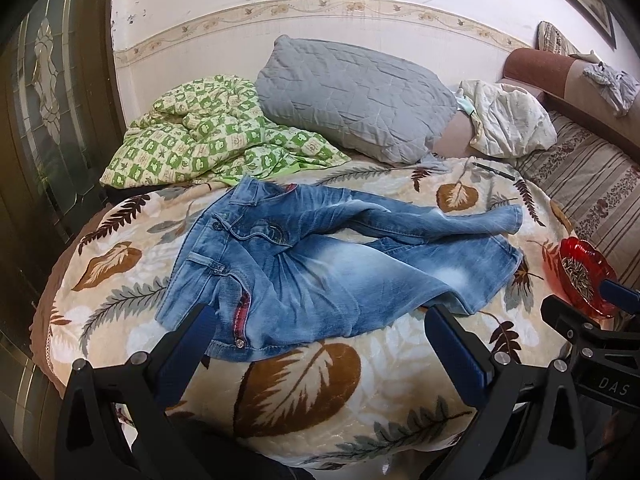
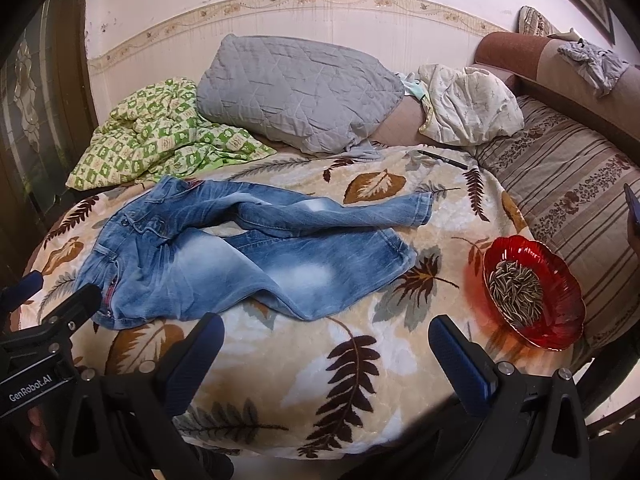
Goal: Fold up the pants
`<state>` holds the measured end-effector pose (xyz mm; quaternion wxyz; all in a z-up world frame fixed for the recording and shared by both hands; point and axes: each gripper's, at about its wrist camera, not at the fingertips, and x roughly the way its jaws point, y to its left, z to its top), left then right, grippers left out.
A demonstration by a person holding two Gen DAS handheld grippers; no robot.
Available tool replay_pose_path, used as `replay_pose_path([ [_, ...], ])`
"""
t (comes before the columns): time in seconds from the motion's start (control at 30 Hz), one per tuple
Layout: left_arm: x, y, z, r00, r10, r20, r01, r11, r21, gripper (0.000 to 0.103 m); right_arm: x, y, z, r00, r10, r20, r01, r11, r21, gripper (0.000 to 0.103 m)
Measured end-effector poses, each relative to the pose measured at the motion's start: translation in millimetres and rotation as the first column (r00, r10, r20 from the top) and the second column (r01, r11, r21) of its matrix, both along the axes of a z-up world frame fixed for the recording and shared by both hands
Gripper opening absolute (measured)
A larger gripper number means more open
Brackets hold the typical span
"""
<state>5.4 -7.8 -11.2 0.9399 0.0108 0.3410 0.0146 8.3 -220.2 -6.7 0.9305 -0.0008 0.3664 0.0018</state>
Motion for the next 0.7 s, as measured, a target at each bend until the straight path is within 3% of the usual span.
replay_pose_path([
  [0.7,-1.4,4.1,0.3,1.000,0.017,0.007,-0.016,1.000,-0.015,0.103,0.4,-2.5,-0.2,1.000,-0.014,-0.003,0.014,1.000,-0.005,0.103],
])
